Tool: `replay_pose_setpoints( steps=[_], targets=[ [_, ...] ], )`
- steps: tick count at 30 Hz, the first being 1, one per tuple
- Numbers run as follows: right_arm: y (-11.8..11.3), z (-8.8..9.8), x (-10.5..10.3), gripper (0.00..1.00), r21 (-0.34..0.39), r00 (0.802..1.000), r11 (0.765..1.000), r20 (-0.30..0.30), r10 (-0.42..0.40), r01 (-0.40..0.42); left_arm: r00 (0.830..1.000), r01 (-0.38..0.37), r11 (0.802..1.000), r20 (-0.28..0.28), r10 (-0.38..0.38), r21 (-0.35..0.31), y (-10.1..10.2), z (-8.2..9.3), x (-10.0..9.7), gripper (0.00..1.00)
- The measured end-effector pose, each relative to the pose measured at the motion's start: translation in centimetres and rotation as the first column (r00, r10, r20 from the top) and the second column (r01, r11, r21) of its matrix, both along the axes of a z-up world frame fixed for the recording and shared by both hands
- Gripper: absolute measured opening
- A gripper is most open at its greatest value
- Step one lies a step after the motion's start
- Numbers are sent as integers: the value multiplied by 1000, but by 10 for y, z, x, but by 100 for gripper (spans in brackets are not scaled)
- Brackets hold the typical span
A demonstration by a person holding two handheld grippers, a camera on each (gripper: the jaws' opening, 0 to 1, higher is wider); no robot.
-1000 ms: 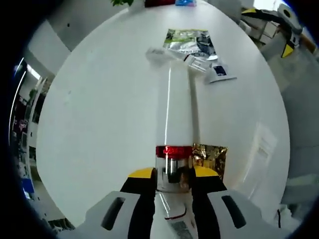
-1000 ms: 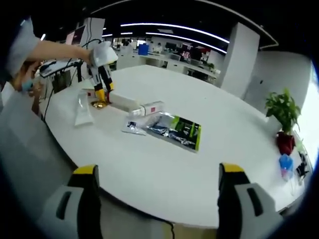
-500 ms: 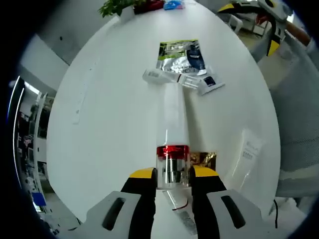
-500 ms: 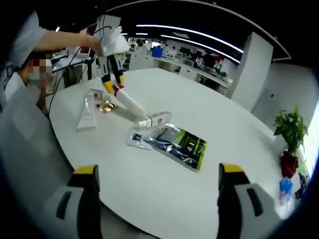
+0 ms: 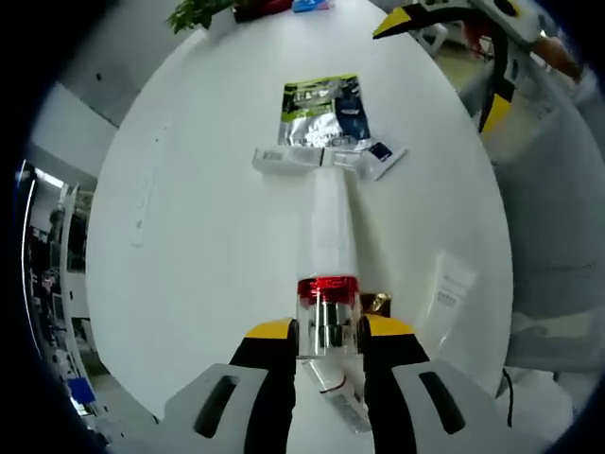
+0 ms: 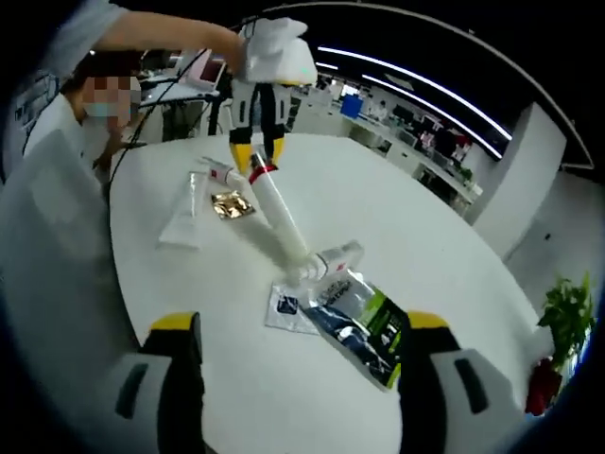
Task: Arrange the skincare products in the storage area until every visible bottle or jar stands upright without overlapping.
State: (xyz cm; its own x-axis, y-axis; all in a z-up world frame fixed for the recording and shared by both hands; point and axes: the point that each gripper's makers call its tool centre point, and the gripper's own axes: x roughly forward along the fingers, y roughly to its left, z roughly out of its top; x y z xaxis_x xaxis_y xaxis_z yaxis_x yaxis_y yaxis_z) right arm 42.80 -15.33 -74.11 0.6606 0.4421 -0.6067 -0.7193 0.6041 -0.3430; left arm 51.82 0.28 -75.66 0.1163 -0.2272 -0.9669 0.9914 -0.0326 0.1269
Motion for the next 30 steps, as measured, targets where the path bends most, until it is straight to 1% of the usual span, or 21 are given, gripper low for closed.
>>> replay_pose_setpoints(
  steps=[1,2,4,8,12,14,18,20,23,24,25,26,29,30],
  targets=[
    [3,-2,1,82,-9,1000,1000,-8,14,-14,1000,-6,1000,-17,6,21,1,1,-3,22],
    [7,-5,4,79,-21,1000,999,-11,24,-24,1000,2,1000,-11,-2,21,-1,2,-2,22],
    [14,-7,9,76,-40,999,998,-3,54,-54,1000,3,999,-19,-2,32,-3,4,-4,22],
    [28,-8,21,63,-22,996,996,6,87,-87,999,-13,999,-35,14,45,-5,7,-5,22],
    [43,-8,32,58,-13,993,993,12,117,-117,999,-8,997,-53,12,73,-5,8,-9,22],
    [50,-10,38,54,-11,991,991,6,131,-131,997,-12,996,-69,18,84,-8,10,-14,22],
    [63,-18,49,52,-17,988,987,3,157,-157,996,-8,994,-87,18,113,-10,12,-18,22],
    [69,-20,52,49,-6,985,985,0,170,-170,996,-3,993,-89,14,122,-10,12,-18,22],
    [77,-27,60,50,-13,984,984,-5,176,-176,995,-6,991,-97,19,134,-11,13,-18,22],
    [80,-29,62,49,-8,984,984,-8,179,-179,995,-5,991,-98,19,137,-12,13,-19,22],
    [85,-29,63,48,13,983,983,-6,185,-185,995,-2,990,-99,16,140,-12,14,-23,22],
    [87,-30,64,46,13,982,982,-5,188,-188,995,0,990,-97,14,143,-13,15,-24,22],
    [92,-35,70,47,-28,980,979,5,200,-200,994,3,988,-108,14,154,-15,17,-24,22],
    [94,-36,72,47,-32,980,979,10,201,-201,994,9,988,-106,8,157,-16,17,-24,22]
  ],
)
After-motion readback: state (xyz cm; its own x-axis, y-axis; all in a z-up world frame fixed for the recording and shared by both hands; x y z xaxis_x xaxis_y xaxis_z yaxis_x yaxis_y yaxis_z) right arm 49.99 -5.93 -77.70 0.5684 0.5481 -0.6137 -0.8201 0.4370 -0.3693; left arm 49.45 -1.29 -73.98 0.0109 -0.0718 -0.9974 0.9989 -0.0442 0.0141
